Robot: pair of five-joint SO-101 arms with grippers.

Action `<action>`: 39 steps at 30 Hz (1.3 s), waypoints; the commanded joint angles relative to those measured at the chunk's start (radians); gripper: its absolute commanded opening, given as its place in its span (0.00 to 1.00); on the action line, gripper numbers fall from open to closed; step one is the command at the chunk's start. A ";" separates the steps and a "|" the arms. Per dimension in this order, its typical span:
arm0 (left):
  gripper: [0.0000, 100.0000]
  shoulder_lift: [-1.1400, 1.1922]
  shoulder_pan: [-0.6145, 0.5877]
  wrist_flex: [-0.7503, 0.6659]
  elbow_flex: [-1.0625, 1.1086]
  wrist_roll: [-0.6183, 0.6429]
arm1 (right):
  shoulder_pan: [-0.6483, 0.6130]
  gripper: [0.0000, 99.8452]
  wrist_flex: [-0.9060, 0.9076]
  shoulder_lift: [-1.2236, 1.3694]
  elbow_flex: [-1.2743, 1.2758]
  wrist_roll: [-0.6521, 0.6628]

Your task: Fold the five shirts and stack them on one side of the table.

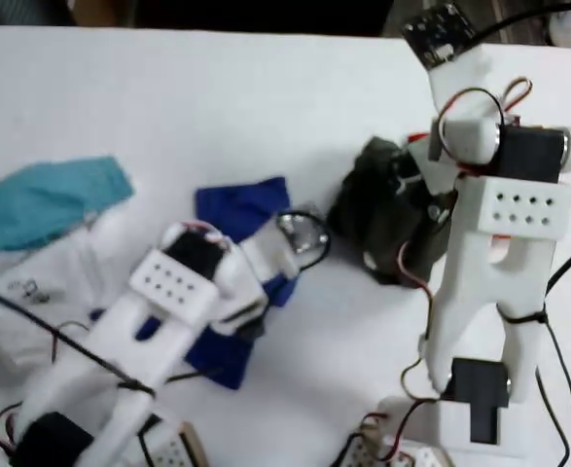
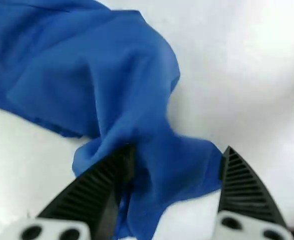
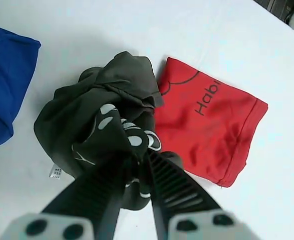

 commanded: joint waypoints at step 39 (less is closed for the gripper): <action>0.02 -0.026 -1.498 -0.399 -0.440 -0.124 | -0.166 0.02 0.010 -0.061 -0.005 0.005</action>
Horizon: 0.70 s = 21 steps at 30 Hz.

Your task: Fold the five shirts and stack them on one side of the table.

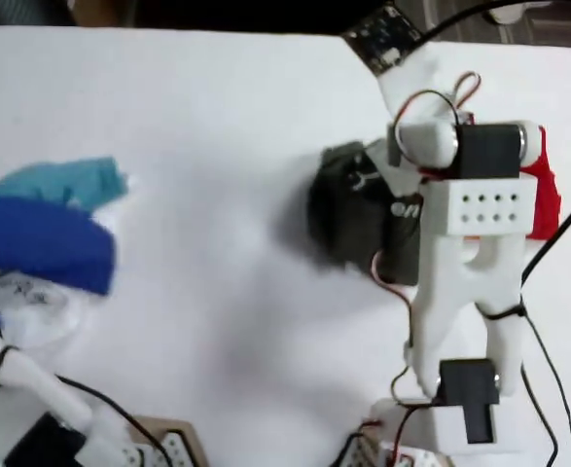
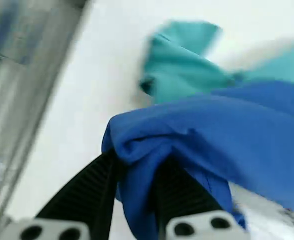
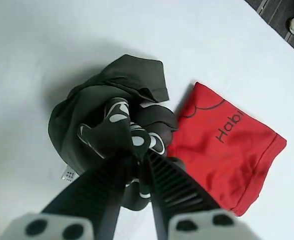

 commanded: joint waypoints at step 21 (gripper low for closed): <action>0.34 0.322 0.147 0.428 -0.725 0.071 | -0.291 0.14 0.010 -0.058 0.091 -0.051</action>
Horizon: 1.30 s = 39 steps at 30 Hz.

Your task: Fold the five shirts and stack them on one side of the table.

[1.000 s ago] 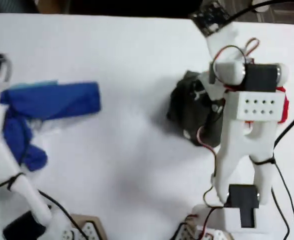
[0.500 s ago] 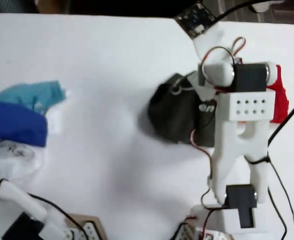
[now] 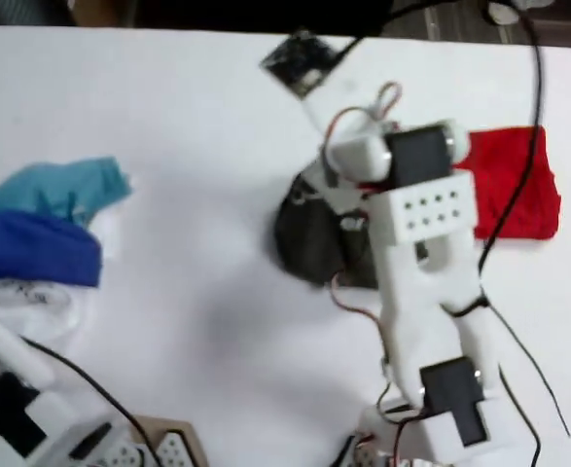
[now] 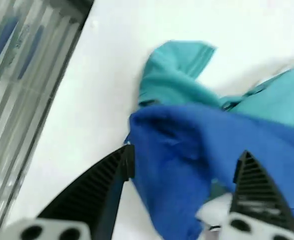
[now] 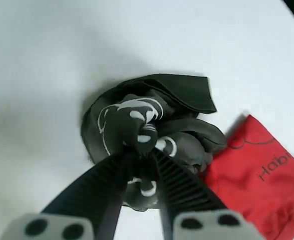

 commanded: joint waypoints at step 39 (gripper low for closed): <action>0.34 -0.130 1.361 -0.123 0.725 0.239 | 0.196 0.02 -0.196 0.125 0.388 -0.160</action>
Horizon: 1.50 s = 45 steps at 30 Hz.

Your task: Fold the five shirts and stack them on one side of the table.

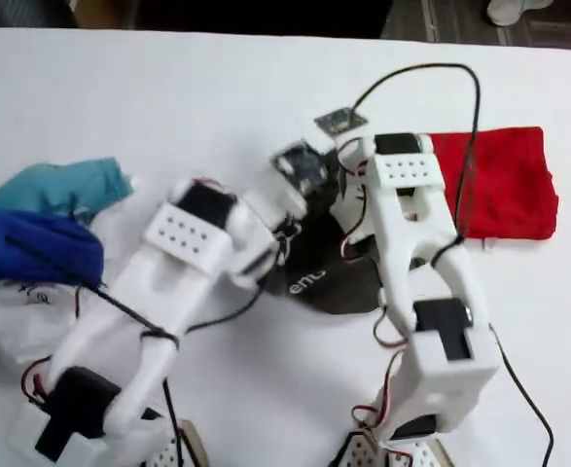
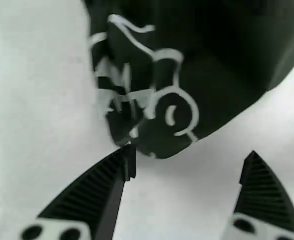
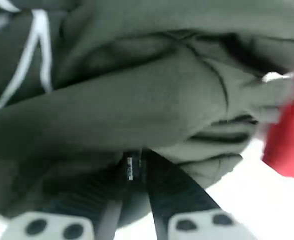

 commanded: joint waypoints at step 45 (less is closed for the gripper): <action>0.27 0.018 -0.609 0.523 -0.527 -0.160 | -0.243 0.29 0.015 0.025 -0.239 -0.087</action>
